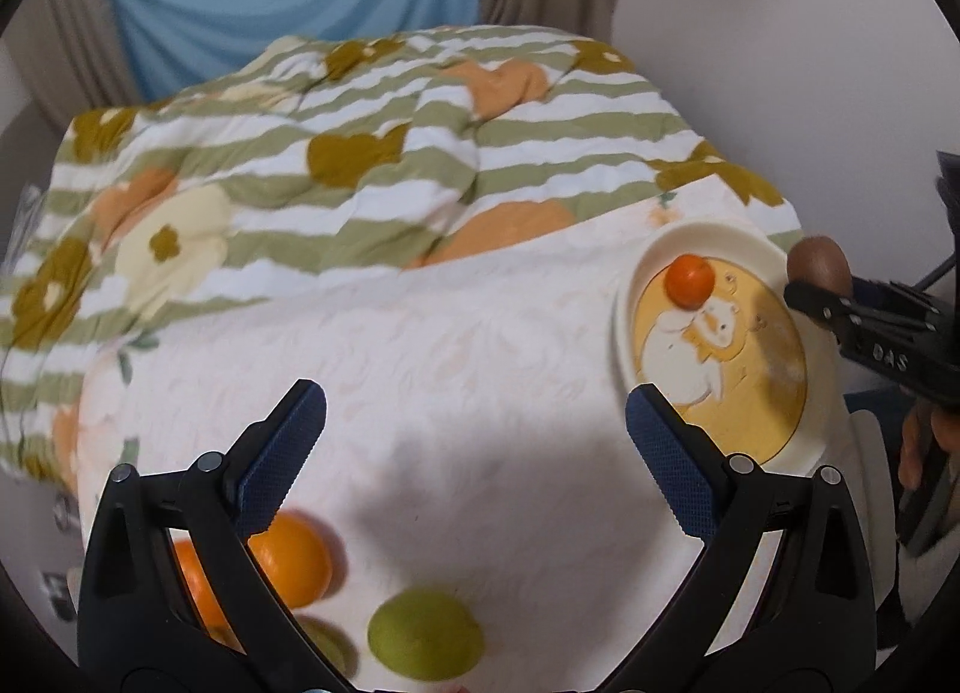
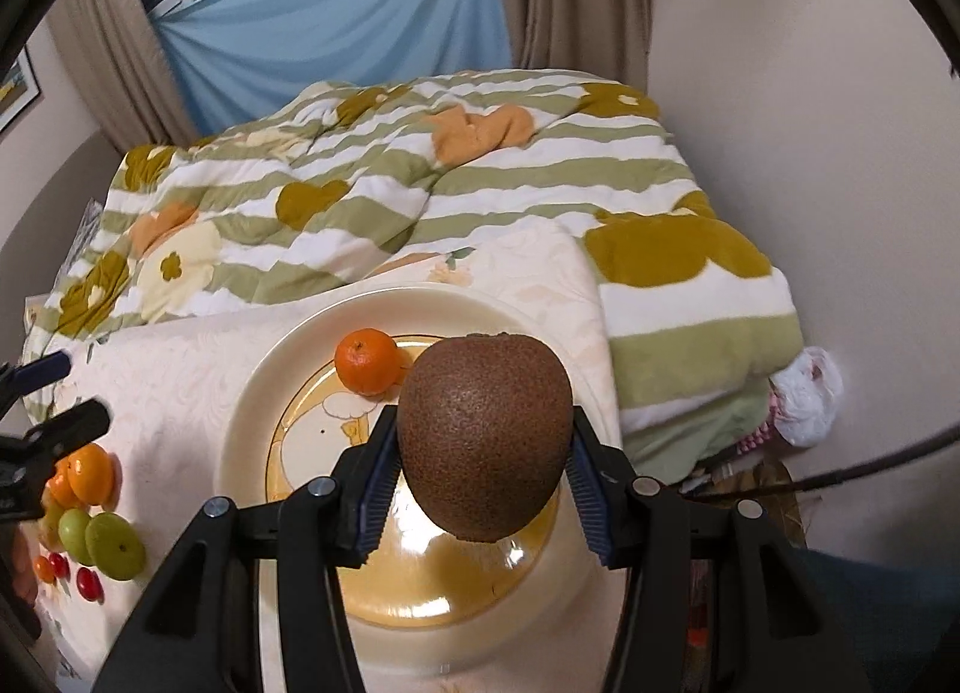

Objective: Organize fruits
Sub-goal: 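Lower the kiwi onto the plate and open the right tool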

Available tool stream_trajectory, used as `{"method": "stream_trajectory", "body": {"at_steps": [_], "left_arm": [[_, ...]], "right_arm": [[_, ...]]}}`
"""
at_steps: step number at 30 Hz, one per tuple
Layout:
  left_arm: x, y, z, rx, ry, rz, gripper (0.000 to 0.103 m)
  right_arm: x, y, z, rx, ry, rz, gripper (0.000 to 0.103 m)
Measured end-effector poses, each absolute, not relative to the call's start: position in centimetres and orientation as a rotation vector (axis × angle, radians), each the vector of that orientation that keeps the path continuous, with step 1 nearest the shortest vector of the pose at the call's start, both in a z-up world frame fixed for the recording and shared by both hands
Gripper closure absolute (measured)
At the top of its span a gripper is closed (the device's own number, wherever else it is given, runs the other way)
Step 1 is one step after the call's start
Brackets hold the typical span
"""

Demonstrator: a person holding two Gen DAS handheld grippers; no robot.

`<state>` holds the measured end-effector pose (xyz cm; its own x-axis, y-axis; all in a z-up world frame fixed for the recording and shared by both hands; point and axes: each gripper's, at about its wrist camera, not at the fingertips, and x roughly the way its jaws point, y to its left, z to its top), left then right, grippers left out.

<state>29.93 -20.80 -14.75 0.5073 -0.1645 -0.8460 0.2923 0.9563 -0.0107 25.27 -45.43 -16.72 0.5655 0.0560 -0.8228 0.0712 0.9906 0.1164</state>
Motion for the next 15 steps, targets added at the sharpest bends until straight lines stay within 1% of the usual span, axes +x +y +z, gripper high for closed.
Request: {"method": "stream_trajectory", "body": {"at_steps": [8, 15], "left_arm": [[28.9, -19.8, -16.2, 0.087, 1.025, -0.228, 0.0], [28.7, -19.7, -16.5, 0.061, 1.026, -0.208, 0.0]], "right_arm": [[27.3, -44.5, -18.7, 0.078, 0.98, 0.032, 0.055], [27.6, -43.7, -19.2, 0.011, 0.948, 0.039, 0.054]]}}
